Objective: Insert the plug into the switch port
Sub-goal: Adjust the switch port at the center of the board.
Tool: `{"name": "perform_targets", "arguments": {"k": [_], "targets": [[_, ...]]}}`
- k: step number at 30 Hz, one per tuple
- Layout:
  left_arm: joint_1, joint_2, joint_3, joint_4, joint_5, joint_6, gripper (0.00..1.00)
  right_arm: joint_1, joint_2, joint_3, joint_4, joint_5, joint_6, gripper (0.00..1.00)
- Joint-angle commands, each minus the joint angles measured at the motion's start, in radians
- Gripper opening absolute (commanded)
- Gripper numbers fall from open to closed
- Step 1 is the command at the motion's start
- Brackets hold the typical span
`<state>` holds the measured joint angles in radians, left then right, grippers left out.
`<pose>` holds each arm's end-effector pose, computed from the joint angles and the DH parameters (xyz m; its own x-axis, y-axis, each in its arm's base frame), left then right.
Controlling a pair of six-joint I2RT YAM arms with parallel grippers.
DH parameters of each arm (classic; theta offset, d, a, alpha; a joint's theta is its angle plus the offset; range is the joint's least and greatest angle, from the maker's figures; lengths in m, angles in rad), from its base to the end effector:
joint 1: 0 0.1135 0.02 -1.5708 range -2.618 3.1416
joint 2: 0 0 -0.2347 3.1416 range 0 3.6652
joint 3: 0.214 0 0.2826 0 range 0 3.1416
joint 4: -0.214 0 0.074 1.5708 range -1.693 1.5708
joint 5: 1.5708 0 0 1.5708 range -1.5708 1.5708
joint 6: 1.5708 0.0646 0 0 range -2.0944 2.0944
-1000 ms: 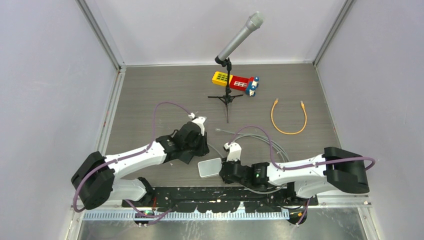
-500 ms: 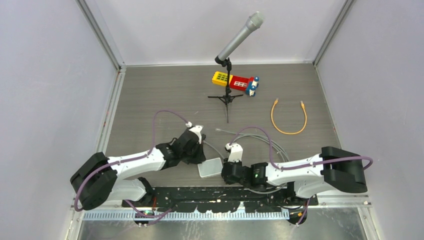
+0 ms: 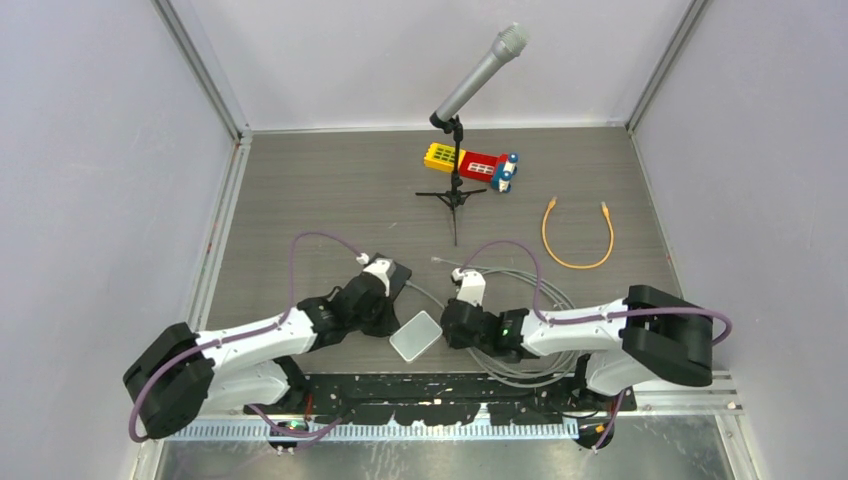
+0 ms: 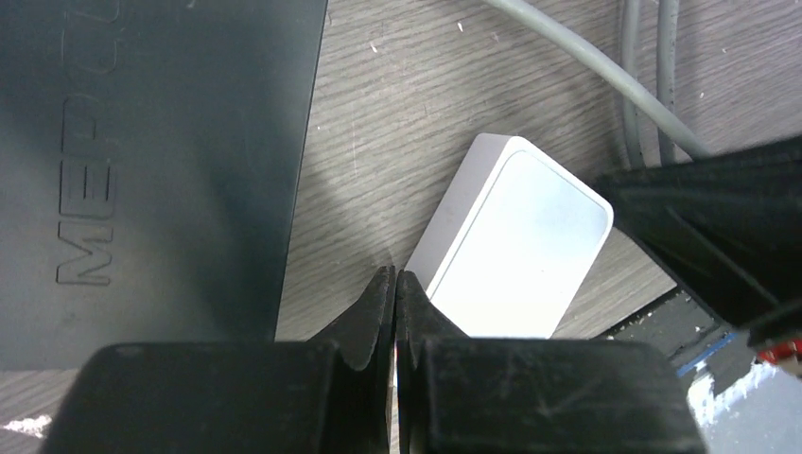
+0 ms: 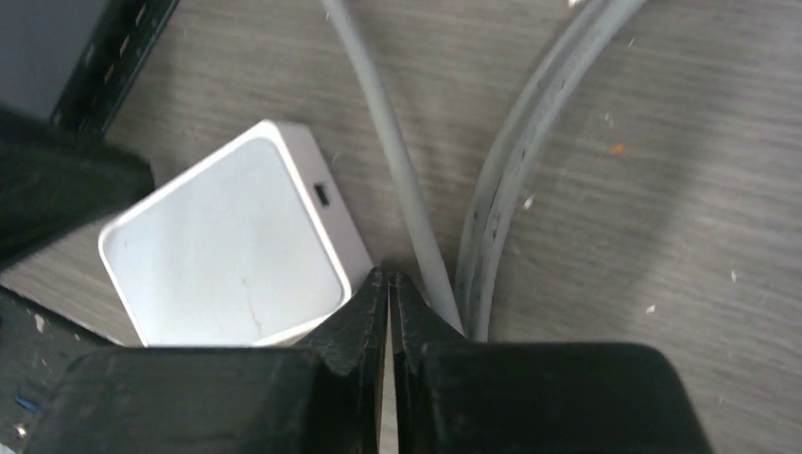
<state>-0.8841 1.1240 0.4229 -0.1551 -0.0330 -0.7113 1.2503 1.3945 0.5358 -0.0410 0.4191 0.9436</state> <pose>0.1659 -0.1990 0.0882 -0.8584 0.0179 -0.5127 0.2625 0.8740 -0.4089 0.1155 0.2645 0.0706 -0.7822 -0.0087 -0.6230 -0.2622 0.9116 0.3165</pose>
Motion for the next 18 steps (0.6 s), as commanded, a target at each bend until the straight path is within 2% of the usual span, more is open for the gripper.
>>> {"name": "perform_targets", "arguments": {"k": [1, 6, 10, 14, 18], "targets": [[-0.012, -0.070, -0.025, -0.026, 0.002, -0.052, 0.00, -0.079, 0.040, 0.063, 0.093, -0.062, -0.061, 0.10], [-0.013, -0.097, -0.033, -0.048, -0.013, -0.056, 0.00, -0.095, 0.136, 0.181, 0.088, -0.161, -0.137, 0.10], [-0.013, -0.094, -0.023, -0.077, -0.030, -0.051, 0.00, -0.093, 0.192, 0.249, 0.022, -0.142, -0.161, 0.09], [-0.013, -0.116, -0.019, -0.119, -0.072, -0.057, 0.00, -0.093, 0.132, 0.242, -0.082, -0.065, -0.178, 0.09], [-0.013, -0.131, -0.012, -0.163, -0.100, -0.054, 0.00, -0.091, -0.010, 0.213, -0.187, -0.033, -0.216, 0.09]]}}
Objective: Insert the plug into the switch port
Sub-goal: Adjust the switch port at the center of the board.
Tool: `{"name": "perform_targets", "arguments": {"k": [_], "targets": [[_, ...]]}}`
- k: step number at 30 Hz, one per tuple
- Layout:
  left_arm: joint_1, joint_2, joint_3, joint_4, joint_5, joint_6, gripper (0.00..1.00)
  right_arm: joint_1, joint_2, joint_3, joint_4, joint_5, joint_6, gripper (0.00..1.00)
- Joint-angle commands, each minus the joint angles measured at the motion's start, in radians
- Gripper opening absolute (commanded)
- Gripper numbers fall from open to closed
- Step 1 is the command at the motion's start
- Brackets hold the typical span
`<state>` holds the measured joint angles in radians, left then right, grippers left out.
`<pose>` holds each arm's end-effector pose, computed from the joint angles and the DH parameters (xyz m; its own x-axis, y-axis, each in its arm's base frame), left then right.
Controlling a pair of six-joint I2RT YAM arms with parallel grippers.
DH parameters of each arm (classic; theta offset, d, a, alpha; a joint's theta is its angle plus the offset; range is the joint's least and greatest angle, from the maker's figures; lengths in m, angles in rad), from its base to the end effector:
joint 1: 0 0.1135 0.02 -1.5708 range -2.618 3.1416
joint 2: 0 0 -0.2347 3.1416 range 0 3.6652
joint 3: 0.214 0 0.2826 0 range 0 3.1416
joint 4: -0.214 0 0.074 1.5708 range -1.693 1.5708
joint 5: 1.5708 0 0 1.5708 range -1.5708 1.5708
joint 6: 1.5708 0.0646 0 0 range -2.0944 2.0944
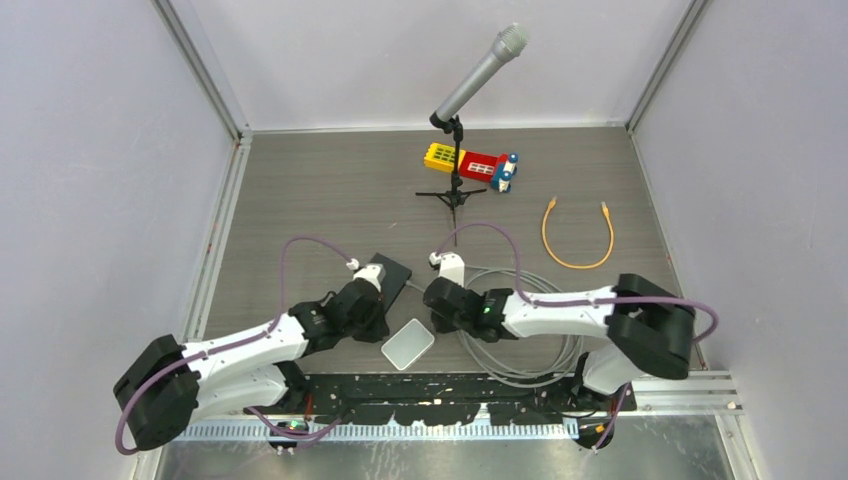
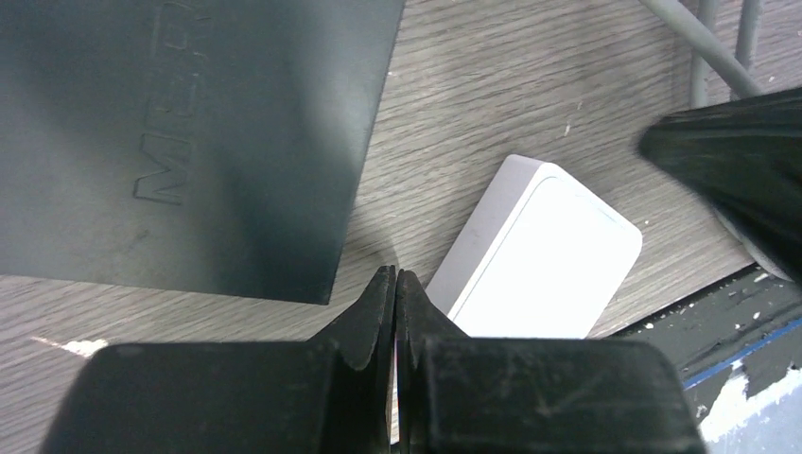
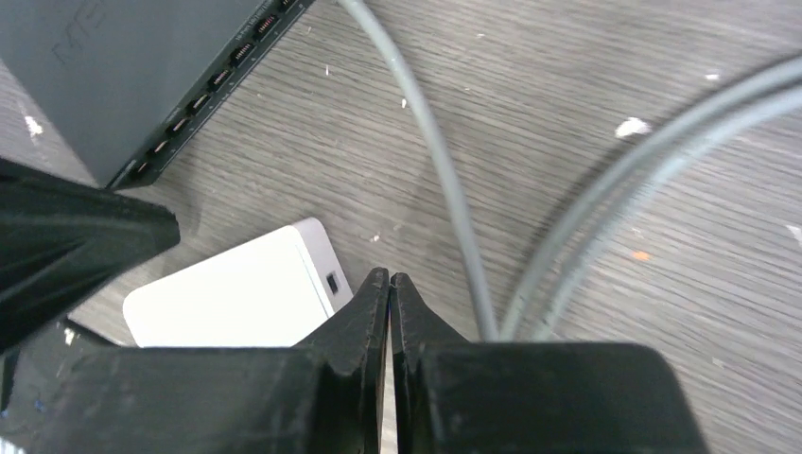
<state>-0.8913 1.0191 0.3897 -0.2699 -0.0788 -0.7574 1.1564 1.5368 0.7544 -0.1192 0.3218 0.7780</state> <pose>0.1558 -0.1848 0.0910 -0.8691 -0.0140 -0.4944 0.2031 0.9013 -0.3827 0.1532 0.2976 0.0898 -0.7790 -0.1172 -0.6160 -0.3406 0.9039 0.2587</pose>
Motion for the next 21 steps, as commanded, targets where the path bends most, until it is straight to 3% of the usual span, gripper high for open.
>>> {"name": "perform_targets", "arguments": {"k": [1, 6, 12, 21], "targets": [[-0.006, -0.028, 0.026, -0.062, -0.061, -0.005, 0.00, 0.004, -0.183, -0.014, -0.132, 0.058, -0.051, 0.10], [-0.006, -0.038, 0.031, -0.088, -0.069, -0.009, 0.00, 0.108, -0.277, -0.073, -0.190, 0.121, 0.019, 0.10], [-0.006, -0.042, 0.030, -0.116, -0.069, -0.036, 0.00, 0.267, -0.238, -0.126, -0.148, 0.219, 0.206, 0.10], [-0.051, -0.028, 0.010, -0.092, -0.061, -0.094, 0.00, 0.279, -0.071, -0.117, 0.040, 0.190, 0.228, 0.11]]}}
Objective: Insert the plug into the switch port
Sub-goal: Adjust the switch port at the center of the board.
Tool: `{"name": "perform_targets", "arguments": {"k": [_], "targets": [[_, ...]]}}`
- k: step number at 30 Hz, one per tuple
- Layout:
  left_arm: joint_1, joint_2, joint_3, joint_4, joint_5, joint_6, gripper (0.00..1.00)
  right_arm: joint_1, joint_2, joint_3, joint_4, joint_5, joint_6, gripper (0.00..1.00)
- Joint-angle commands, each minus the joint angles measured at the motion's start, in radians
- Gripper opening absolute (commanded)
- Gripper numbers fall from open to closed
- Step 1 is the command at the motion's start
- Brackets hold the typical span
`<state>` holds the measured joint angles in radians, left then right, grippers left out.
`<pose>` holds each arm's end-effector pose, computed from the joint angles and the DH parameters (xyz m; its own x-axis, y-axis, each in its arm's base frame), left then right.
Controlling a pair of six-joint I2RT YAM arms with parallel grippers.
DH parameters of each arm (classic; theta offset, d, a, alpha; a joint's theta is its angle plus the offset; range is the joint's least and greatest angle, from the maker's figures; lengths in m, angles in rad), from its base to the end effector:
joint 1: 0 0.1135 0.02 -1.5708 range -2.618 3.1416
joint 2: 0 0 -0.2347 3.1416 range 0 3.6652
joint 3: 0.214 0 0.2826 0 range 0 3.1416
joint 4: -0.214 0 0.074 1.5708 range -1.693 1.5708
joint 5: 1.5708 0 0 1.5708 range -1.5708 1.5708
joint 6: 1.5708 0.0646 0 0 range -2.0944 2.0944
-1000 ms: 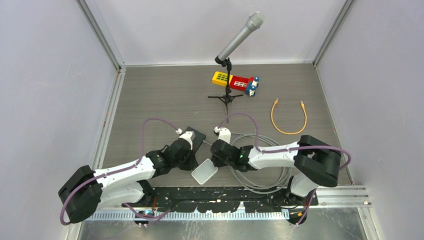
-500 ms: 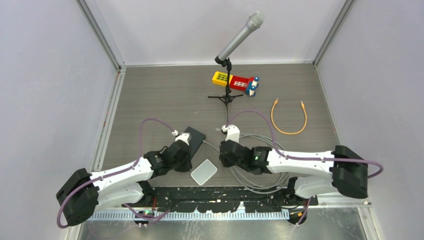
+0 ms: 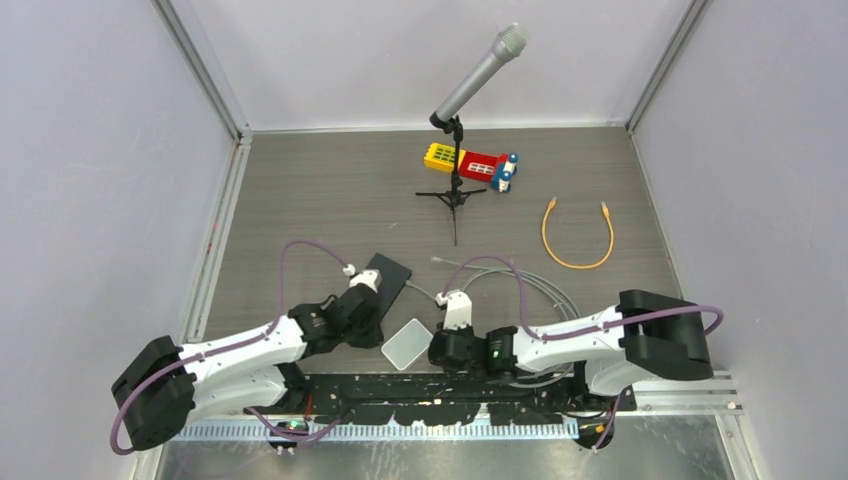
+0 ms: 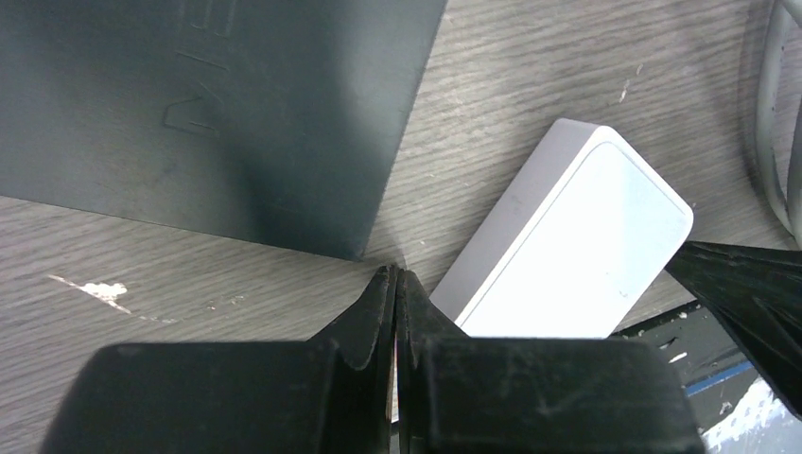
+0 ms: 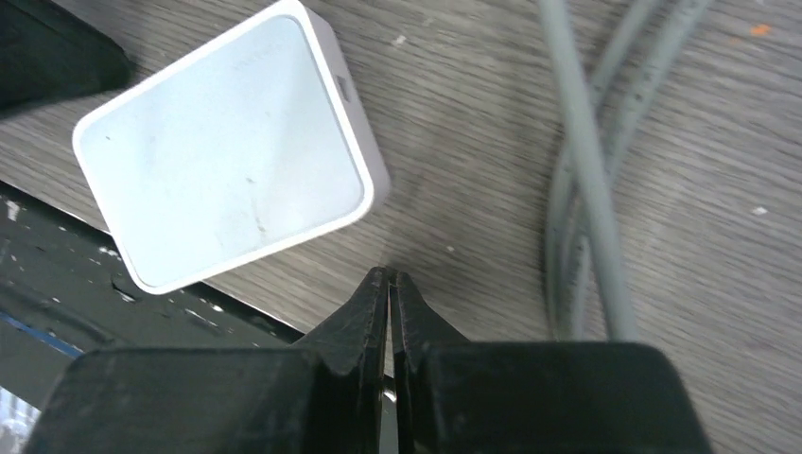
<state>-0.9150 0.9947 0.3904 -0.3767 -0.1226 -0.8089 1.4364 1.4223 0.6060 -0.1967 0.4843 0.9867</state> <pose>0.1467 -0.1777 0.0880 -0.8889 -0.0222 -0.4575 0.1477 0.9315 -0.3323 0.0683 0.2810 0.0742 -0.7668 -0.1610 -0.6214 -0.3706 0.9015 0.2237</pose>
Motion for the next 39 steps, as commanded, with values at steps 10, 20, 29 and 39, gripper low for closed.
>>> {"name": "perform_targets", "arguments": {"k": [10, 20, 29, 39], "targets": [[-0.056, 0.058, -0.001, 0.092, -0.012, -0.061, 0.00, -0.099, 0.143, 0.066, 0.283, -0.100, -0.015, 0.11], [-0.048, 0.335, 0.166, 0.117, -0.090, 0.009, 0.00, -0.231, 0.242, 0.182, 0.279, -0.199, -0.129, 0.11], [0.155, 0.457, 0.271, 0.025, -0.095, 0.087, 0.00, -0.341, 0.373, 0.322, 0.305, -0.310, -0.190, 0.11], [0.177, 0.540, 0.286, 0.056, 0.009, 0.159, 0.00, -0.344, 0.413, 0.357, 0.319, -0.357, -0.203, 0.11]]}}
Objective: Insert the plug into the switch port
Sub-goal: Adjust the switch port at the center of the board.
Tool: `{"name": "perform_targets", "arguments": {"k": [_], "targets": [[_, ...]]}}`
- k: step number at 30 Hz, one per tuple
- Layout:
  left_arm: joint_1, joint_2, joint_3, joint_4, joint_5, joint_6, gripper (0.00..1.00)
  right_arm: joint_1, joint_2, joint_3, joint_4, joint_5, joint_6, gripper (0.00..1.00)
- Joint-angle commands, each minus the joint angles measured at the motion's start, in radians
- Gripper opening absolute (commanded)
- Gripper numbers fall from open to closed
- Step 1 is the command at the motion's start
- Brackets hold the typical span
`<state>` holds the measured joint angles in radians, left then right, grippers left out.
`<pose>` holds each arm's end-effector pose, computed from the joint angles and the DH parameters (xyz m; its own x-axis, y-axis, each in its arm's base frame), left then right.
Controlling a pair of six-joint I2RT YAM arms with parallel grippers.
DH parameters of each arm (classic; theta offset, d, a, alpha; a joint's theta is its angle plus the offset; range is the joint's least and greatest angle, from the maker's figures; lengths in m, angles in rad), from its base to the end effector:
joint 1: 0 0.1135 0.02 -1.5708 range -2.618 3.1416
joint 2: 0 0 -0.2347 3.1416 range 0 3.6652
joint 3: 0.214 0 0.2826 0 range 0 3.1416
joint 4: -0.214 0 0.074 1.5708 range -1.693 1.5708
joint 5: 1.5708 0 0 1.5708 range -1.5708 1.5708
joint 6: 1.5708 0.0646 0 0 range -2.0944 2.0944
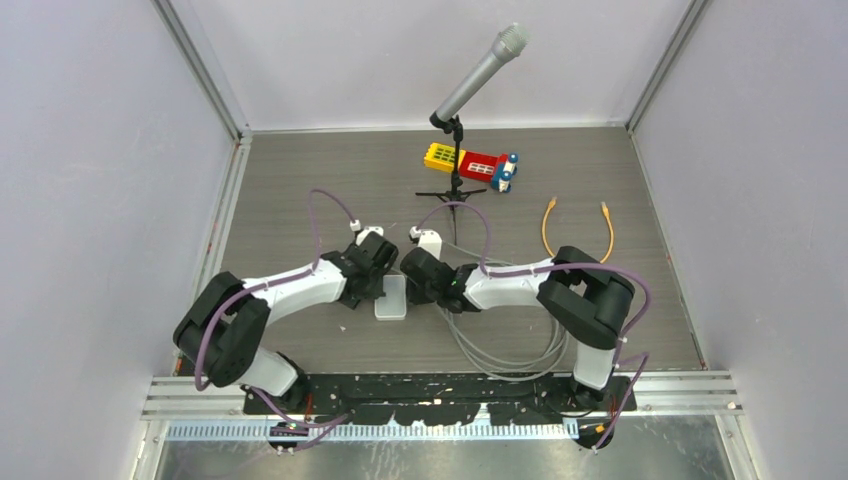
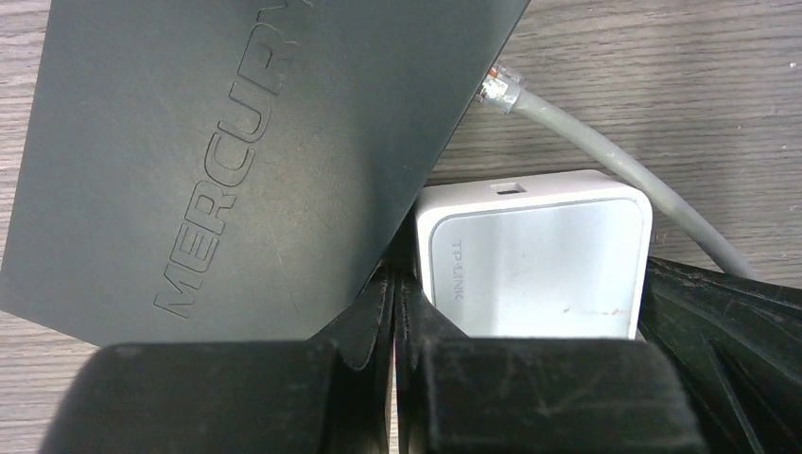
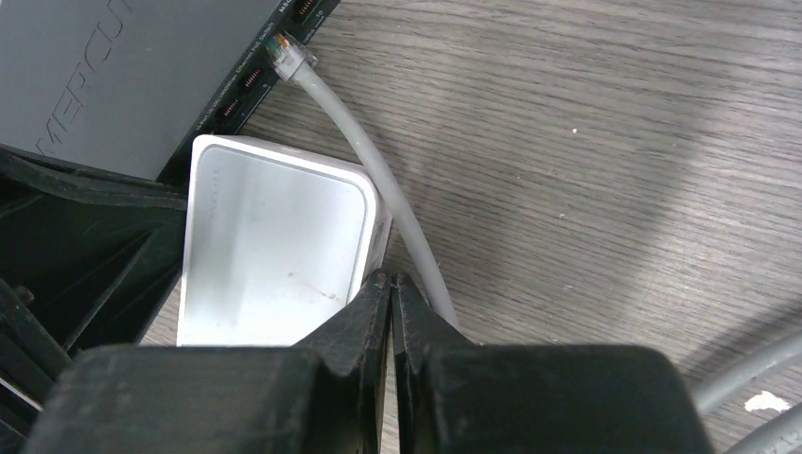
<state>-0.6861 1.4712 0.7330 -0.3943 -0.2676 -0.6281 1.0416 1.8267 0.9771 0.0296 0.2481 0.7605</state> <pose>0.2423 -0.1763 0.0822 -0.8749 -0.0161 -0.4841 0.0125 0.9984 -0.0557 0.2156 0.3373 0.0729 -0.7859 -0.0202 -0.6180 -0.2905 0.8944 0.3402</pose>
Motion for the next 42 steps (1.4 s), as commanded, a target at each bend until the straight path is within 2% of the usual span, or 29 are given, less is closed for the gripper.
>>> {"name": "perform_targets", "arguments": {"k": [1, 9, 17, 24, 29, 42], "targets": [[-0.061, 0.047, -0.074, 0.078, 0.154, -0.036, 0.00, 0.061, -0.007, -0.028, 0.085, -0.104, 0.032, 0.12], [-0.120, -0.145, -0.252, 0.081, 0.173, -0.155, 0.00, 0.190, -0.095, -0.098, -0.010, -0.004, 0.051, 0.12], [-0.239, -0.200, -0.274, 0.041, 0.142, -0.248, 0.00, 0.276, -0.184, -0.132, -0.118, 0.072, 0.082, 0.12], [-0.248, -0.217, -0.239, -0.089, 0.027, -0.320, 0.00, 0.267, -0.306, -0.176, -0.238, 0.196, 0.083, 0.14], [-0.248, -0.268, -0.242, -0.120, 0.003, -0.342, 0.00, 0.212, -0.361, -0.211, -0.231, 0.159, 0.065, 0.15], [-0.248, -0.367, -0.276, -0.196, -0.036, -0.397, 0.00, 0.222, -0.351, -0.259, -0.197, 0.050, 0.151, 0.15]]}}
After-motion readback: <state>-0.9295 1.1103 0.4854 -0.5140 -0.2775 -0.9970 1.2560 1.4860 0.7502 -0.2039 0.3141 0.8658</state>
